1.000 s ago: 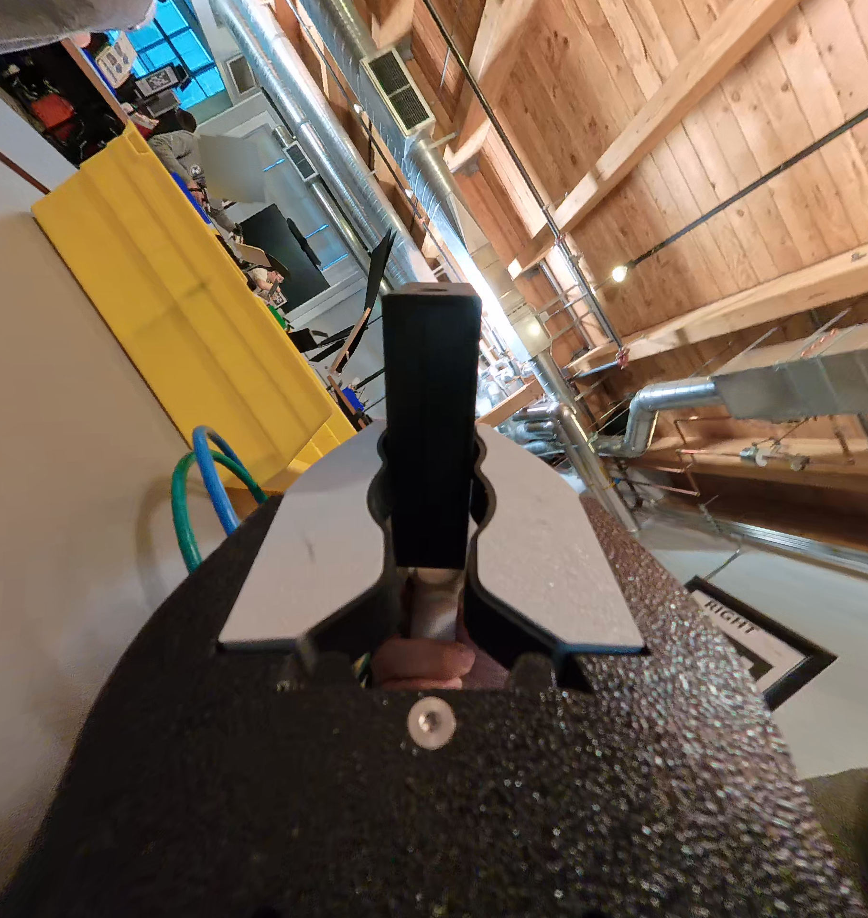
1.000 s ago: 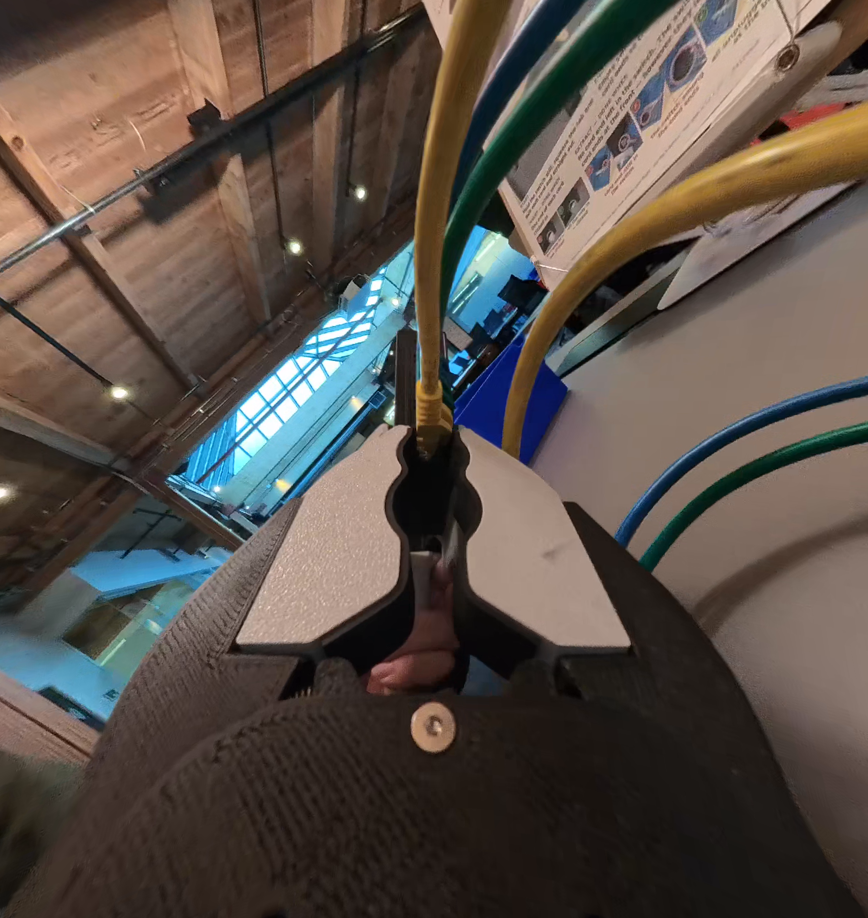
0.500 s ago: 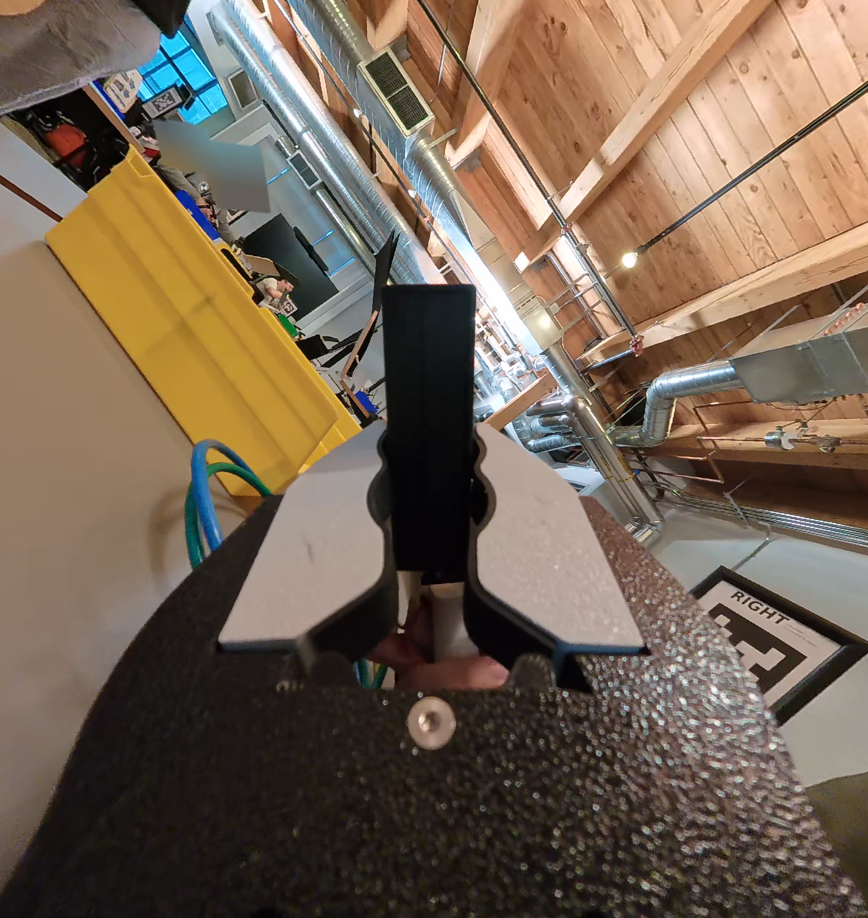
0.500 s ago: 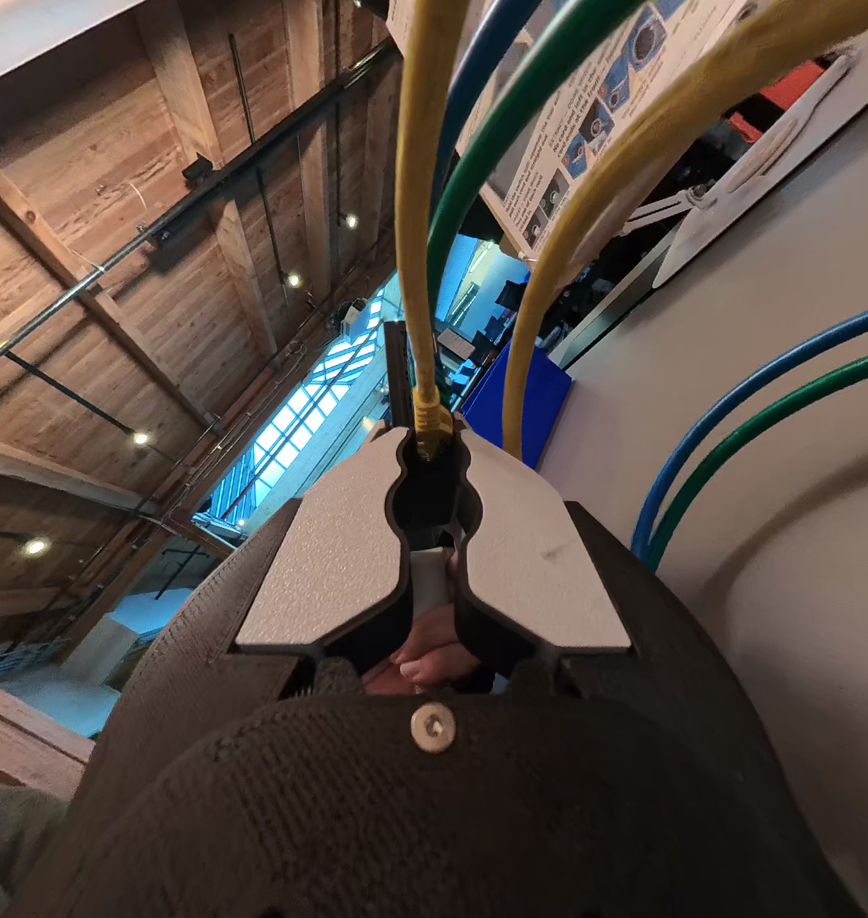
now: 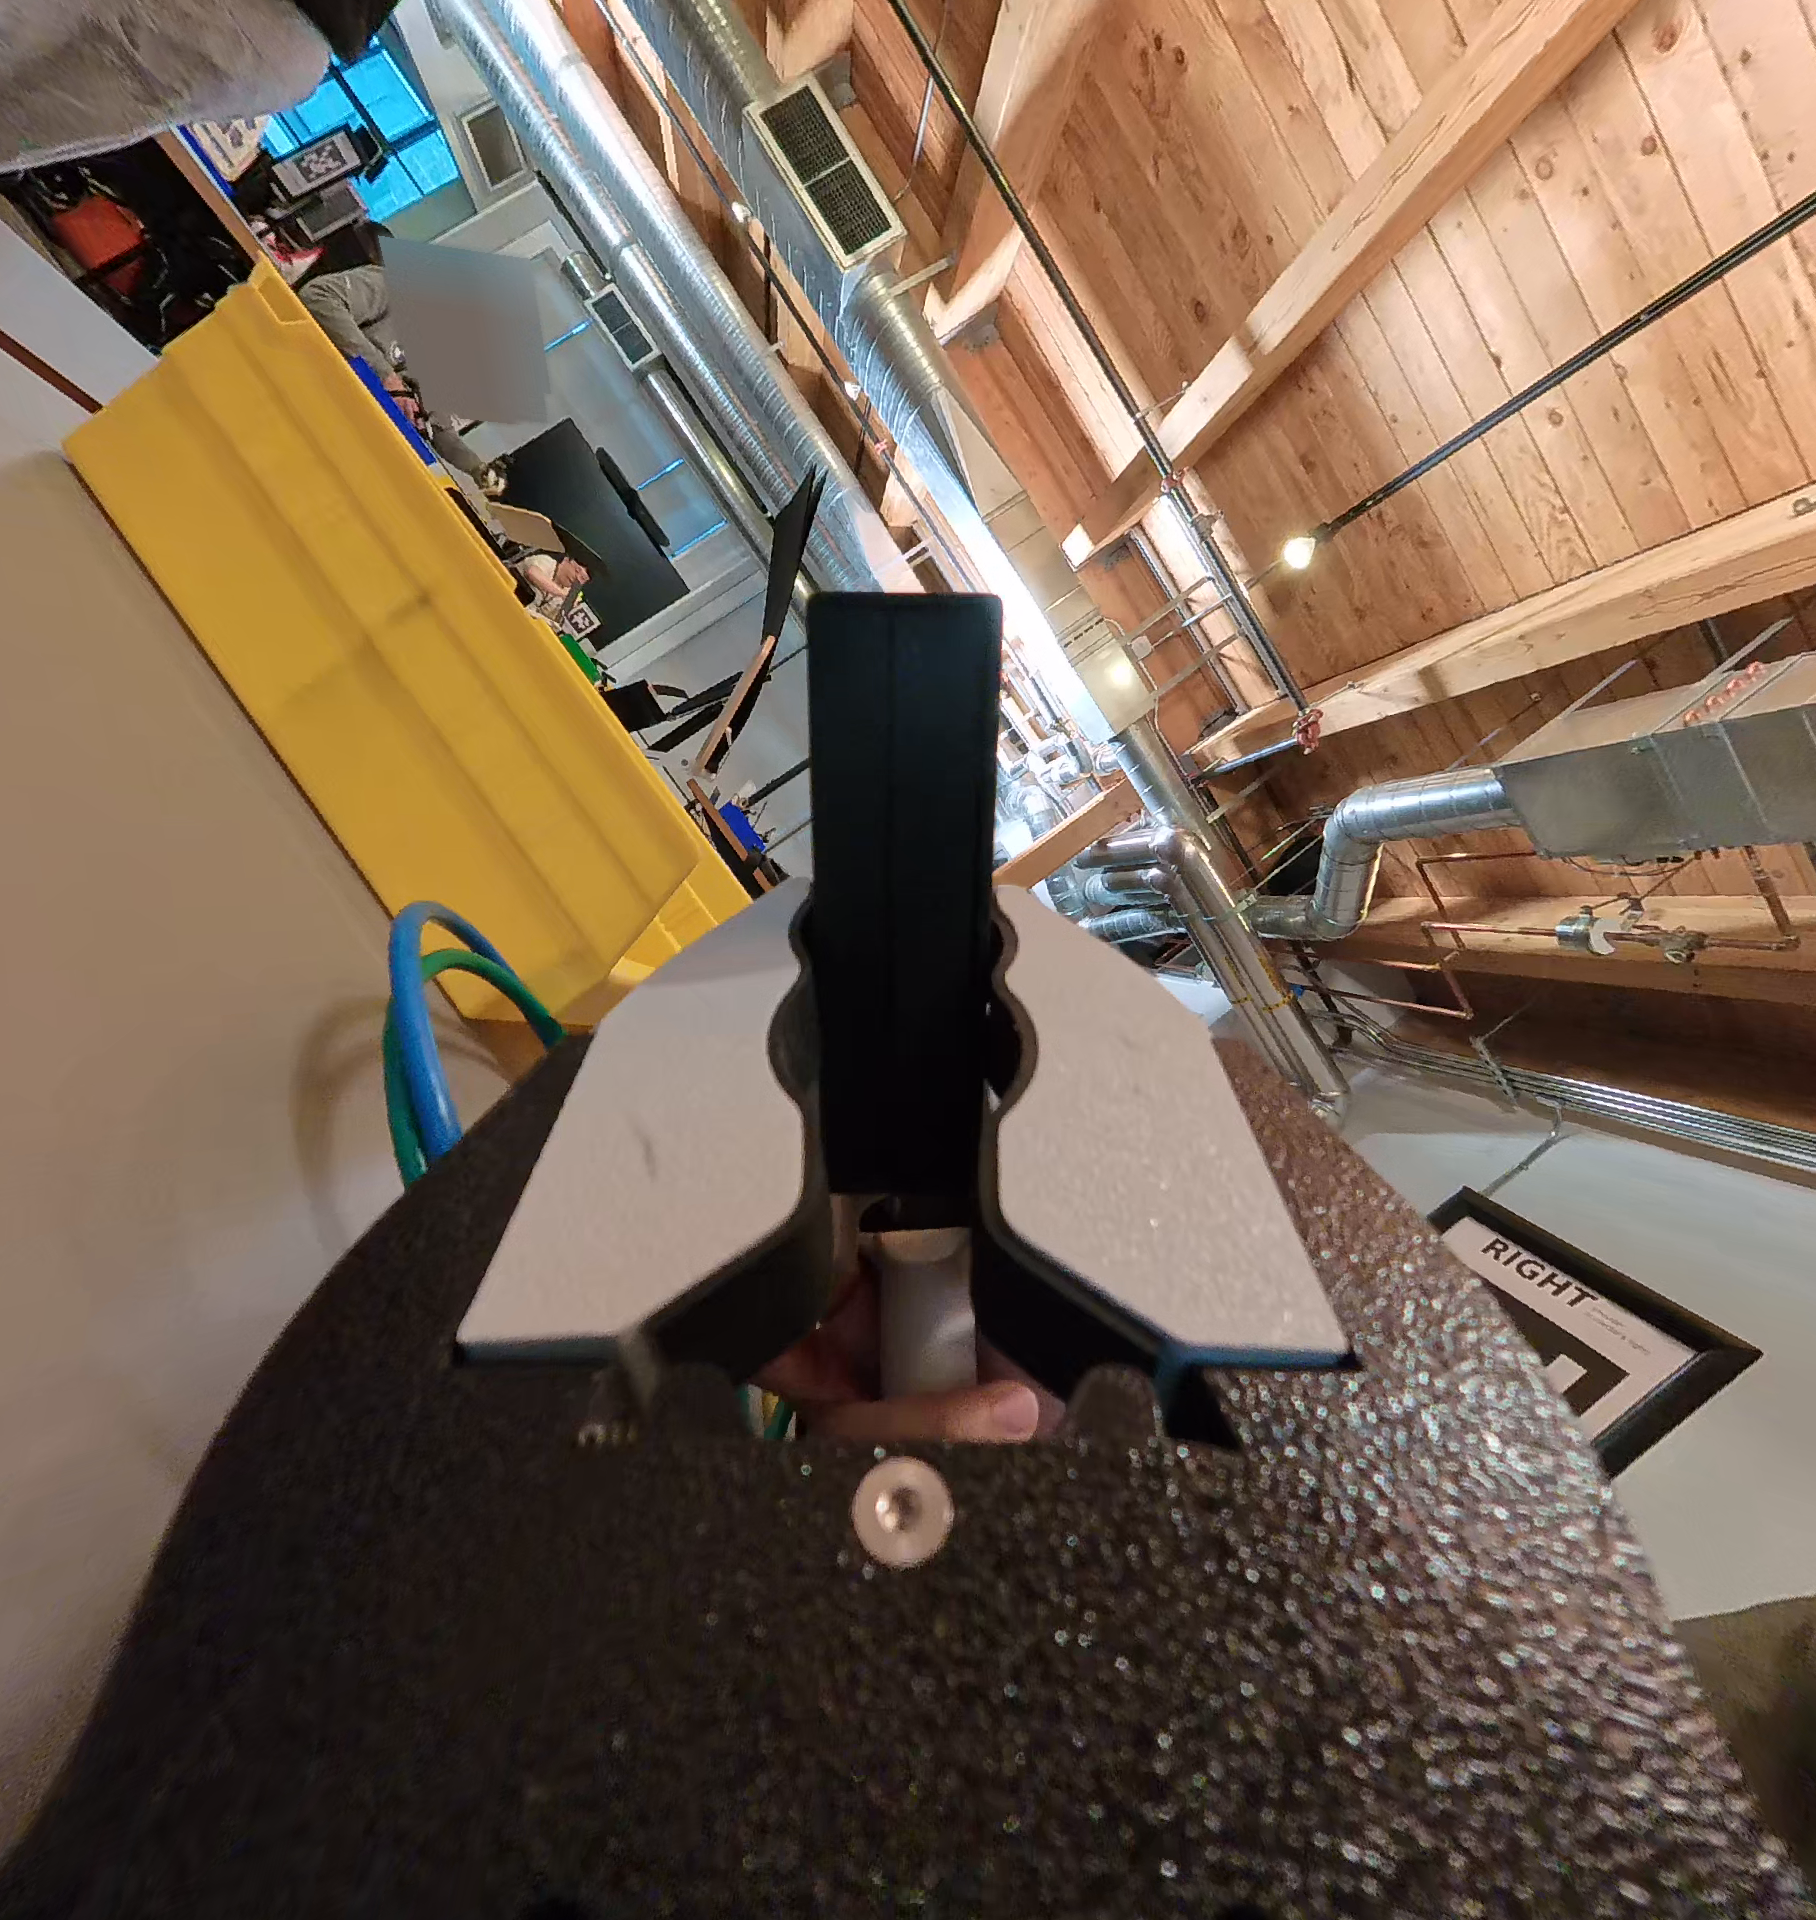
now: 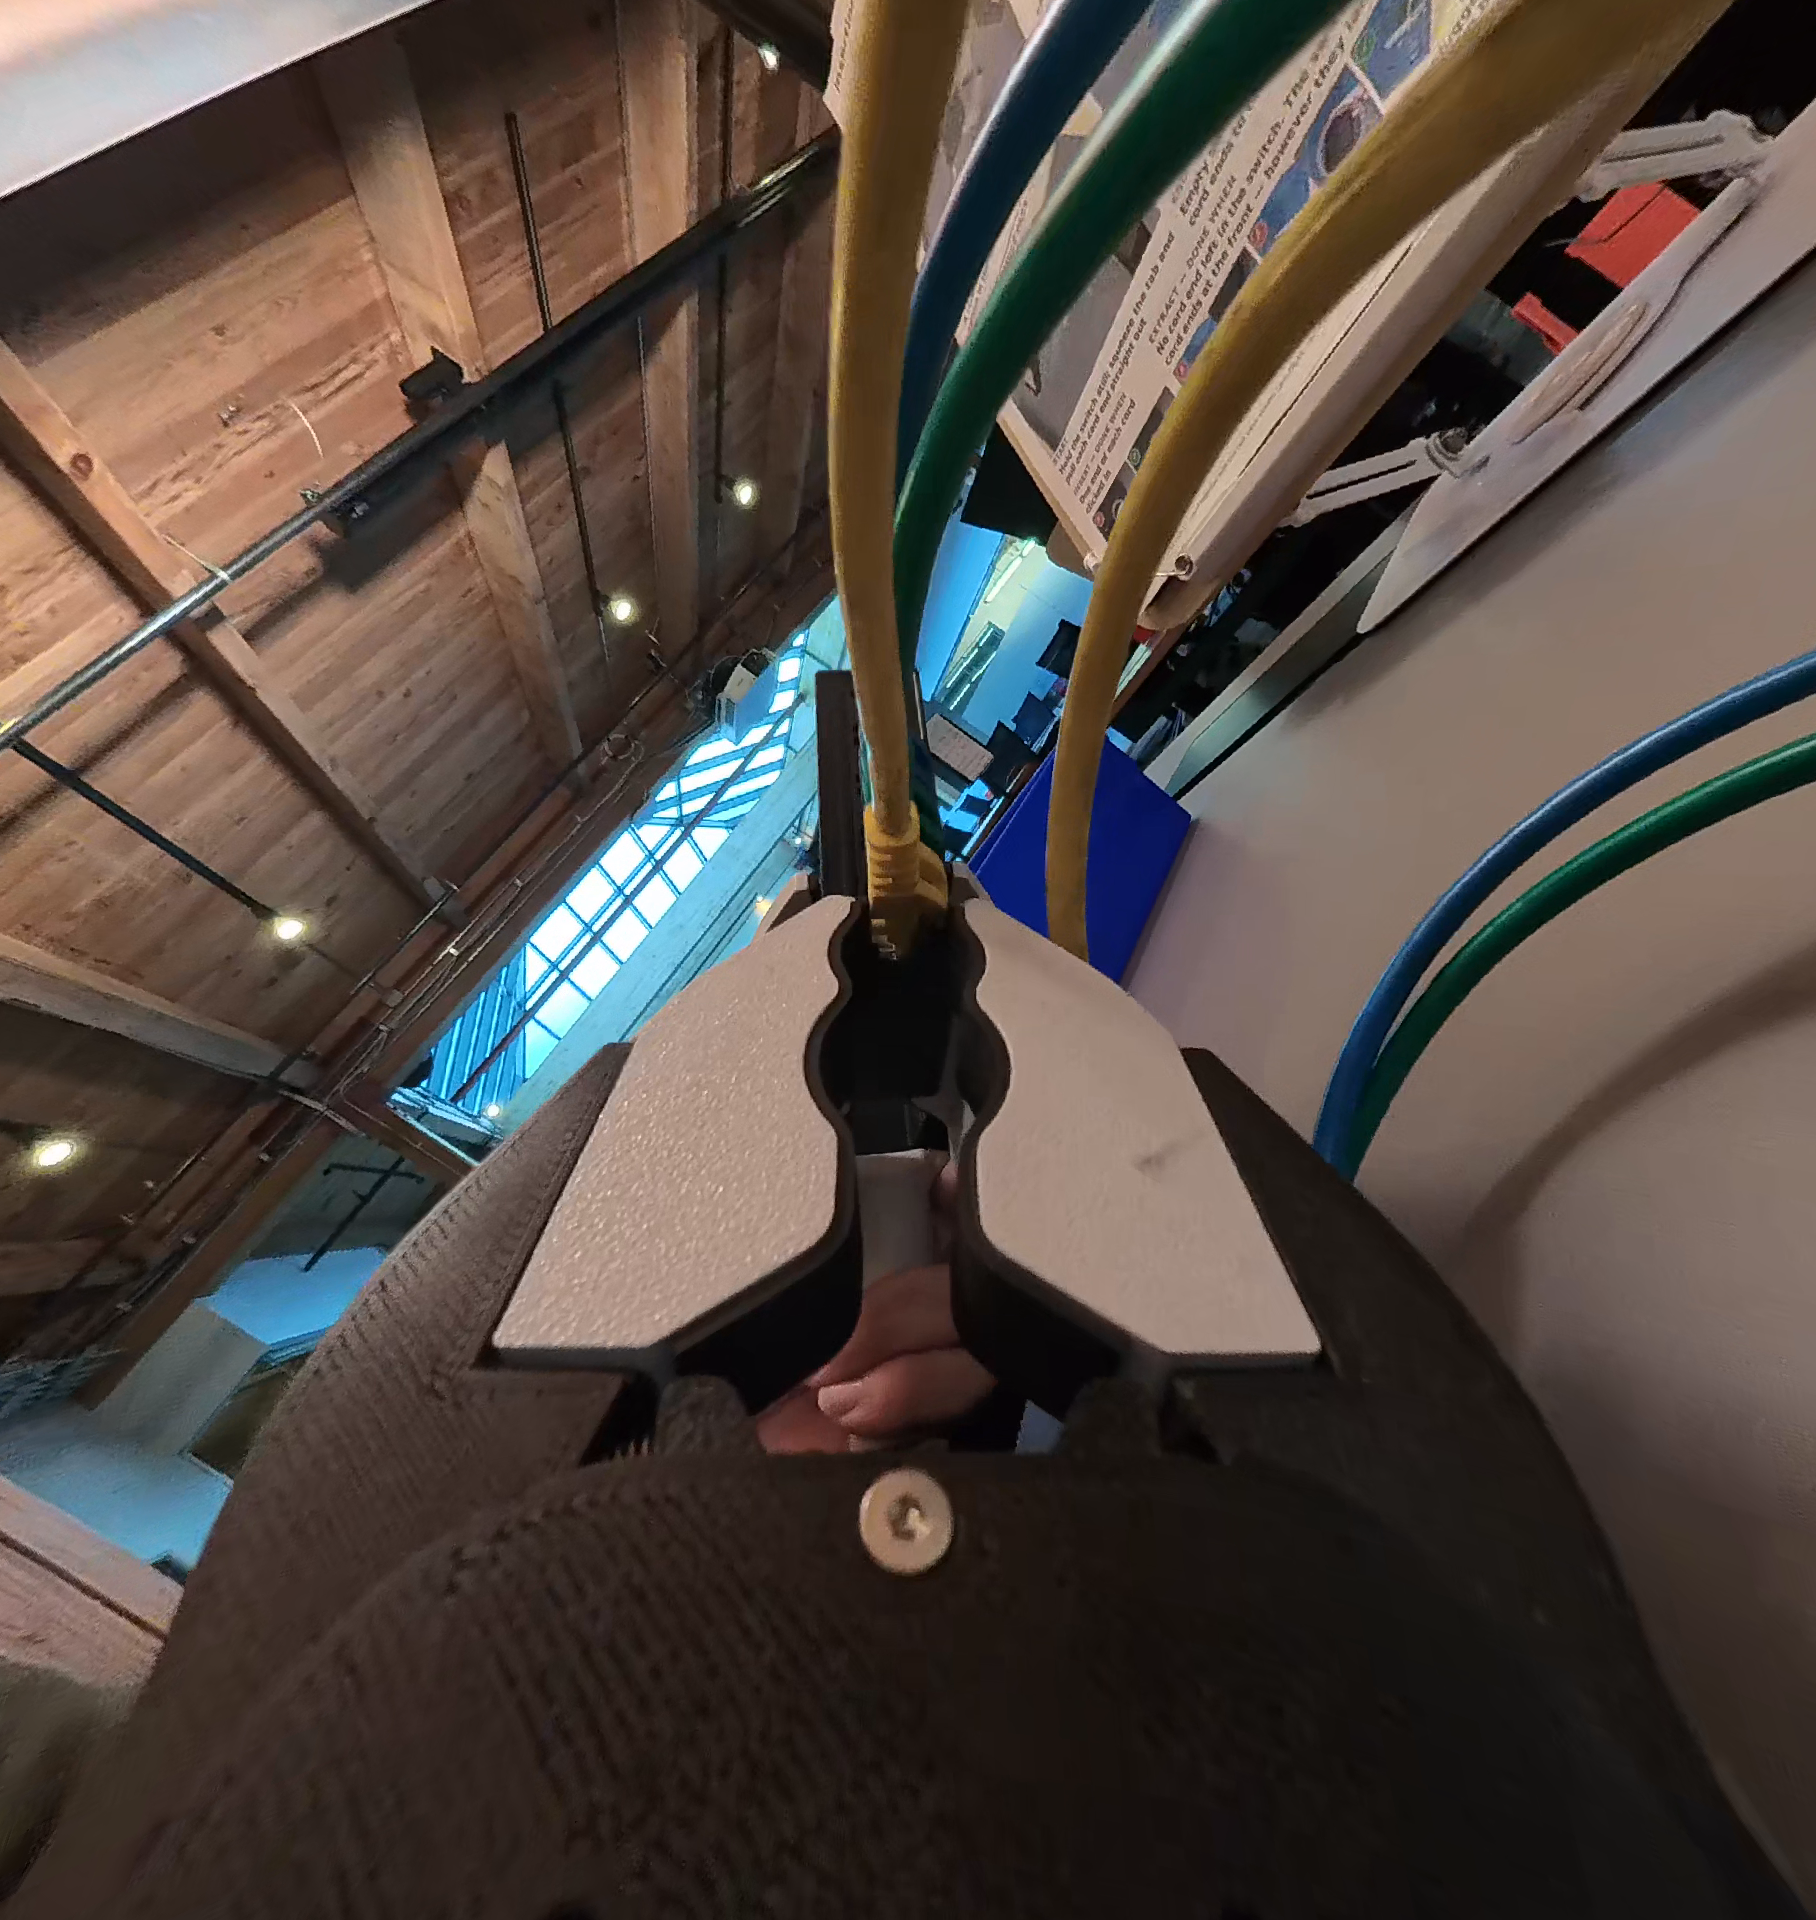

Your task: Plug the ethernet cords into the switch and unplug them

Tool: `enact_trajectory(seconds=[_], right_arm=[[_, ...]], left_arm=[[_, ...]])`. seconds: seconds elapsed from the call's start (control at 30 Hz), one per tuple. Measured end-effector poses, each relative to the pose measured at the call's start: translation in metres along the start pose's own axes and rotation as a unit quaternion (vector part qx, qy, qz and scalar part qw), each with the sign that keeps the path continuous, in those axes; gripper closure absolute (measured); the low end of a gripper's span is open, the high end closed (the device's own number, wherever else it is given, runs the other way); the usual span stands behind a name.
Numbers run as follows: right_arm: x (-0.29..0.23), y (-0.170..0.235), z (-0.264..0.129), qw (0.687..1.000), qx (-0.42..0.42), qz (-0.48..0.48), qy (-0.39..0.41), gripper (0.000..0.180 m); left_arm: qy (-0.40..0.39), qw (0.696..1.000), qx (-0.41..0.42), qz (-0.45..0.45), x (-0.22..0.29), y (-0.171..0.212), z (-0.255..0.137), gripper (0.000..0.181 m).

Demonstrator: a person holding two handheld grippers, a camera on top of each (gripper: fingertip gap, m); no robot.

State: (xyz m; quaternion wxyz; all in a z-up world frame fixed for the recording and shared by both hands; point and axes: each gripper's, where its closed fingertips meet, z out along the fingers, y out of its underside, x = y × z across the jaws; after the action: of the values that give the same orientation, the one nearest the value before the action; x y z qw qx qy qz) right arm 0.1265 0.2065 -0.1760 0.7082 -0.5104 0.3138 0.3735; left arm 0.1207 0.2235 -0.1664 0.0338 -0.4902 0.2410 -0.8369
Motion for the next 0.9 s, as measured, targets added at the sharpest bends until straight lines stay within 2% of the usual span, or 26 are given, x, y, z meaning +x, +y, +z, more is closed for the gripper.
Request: enact_trajectory(seconds=[0.33,0.9], right_arm=[[0.003,0.0,-0.001,1.0,-0.004,0.002,0.006,0.166],[0.01,0.0,0.0,0.999,0.041,0.012,0.014,0.166]], left_arm=[[-0.003,1.0,-0.011,-0.001,-0.003,0.002,0.0,0.154],[-0.013,1.0,-0.002,-0.024,-0.01,0.003,-0.002,0.153]])
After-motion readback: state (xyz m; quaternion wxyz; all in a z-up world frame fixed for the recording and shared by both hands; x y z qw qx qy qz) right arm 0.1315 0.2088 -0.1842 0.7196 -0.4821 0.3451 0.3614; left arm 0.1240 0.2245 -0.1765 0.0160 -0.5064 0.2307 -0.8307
